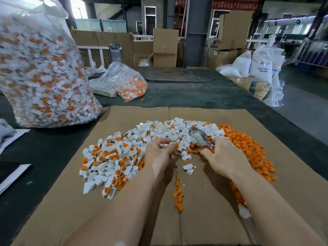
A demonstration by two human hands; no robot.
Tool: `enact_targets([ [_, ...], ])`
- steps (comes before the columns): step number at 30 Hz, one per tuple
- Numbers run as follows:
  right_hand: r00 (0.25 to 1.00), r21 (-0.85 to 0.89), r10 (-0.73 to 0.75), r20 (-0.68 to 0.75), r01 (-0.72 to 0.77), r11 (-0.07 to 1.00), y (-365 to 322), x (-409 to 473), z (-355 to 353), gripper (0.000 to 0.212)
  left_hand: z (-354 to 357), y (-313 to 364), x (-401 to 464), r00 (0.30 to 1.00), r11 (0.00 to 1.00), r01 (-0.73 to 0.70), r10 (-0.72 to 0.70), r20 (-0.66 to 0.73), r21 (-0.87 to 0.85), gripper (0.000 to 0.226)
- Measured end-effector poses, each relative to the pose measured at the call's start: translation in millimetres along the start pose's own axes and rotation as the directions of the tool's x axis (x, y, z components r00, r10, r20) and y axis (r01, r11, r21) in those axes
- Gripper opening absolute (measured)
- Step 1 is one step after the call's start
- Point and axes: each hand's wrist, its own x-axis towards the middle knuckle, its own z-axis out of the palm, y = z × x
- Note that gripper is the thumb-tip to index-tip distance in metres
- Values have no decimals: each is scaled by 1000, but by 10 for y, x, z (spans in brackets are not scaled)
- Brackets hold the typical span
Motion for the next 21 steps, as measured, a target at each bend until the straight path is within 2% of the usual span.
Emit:
enact_targets([
  [3,976,296,-75,206,11,955,-110,-36,-106,29,-17,61,38,999,997,39,-41,-19,-66,16],
  [7,921,407,-125,369,-39,913,-187,-95,-158,26,-17,108,59,997,995,60,-63,-38,-77,11],
  [11,861,581,-136,490,-206,787,-234,-143,-205,27,-50,110,63,994,993,76,-83,-75,-92,7],
  [14,835,567,-155,527,-210,796,-248,-163,-222,26,-58,114,58,990,992,85,-94,-106,-89,6],
  [21,841,487,-173,513,-120,865,-276,-150,-248,25,-50,105,32,984,986,116,-130,-124,-118,8],
])
